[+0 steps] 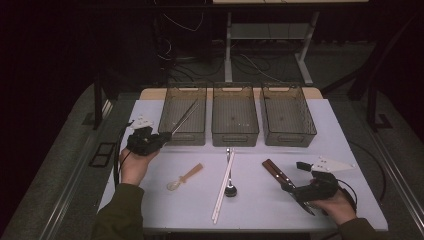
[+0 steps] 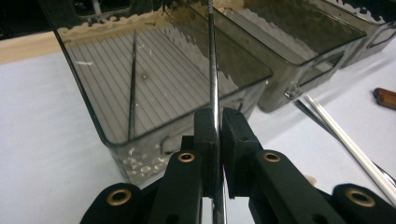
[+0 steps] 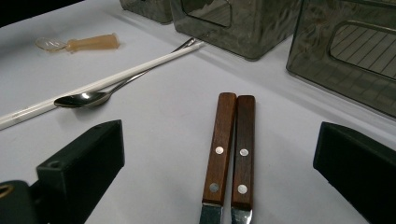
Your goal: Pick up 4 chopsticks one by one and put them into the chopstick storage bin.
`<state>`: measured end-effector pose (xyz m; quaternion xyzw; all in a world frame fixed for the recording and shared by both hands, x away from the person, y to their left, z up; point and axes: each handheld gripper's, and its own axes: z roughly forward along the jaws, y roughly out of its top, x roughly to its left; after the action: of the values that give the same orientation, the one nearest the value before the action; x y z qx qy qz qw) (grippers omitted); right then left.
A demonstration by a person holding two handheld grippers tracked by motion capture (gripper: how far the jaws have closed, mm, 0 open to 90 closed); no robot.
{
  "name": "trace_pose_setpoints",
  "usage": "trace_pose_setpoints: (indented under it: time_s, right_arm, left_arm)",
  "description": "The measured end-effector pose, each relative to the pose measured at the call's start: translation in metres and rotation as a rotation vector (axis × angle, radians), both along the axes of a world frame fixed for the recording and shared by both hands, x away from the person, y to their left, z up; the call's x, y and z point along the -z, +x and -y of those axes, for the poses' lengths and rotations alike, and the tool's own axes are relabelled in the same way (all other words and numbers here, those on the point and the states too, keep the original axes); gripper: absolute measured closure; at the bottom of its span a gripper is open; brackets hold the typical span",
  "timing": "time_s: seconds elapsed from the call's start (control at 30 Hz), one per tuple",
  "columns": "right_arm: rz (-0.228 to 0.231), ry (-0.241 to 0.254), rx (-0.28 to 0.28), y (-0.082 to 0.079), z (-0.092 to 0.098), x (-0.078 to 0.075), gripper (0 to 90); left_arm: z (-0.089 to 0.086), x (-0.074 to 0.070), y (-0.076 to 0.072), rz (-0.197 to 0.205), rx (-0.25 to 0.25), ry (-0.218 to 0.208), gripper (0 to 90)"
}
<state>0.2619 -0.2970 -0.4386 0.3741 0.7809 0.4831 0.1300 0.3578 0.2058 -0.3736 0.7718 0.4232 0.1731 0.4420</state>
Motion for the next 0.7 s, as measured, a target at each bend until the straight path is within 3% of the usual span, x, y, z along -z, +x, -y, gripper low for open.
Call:
trace_pose_setpoints:
  time_s: [0.7]
  right_arm:
    - [-0.001, 0.006, 0.007, 0.000, 0.001, 0.000, 2.1]
  left_arm:
    - [0.011, -0.017, 0.056, -0.015, -0.043, -0.003, 84.7]
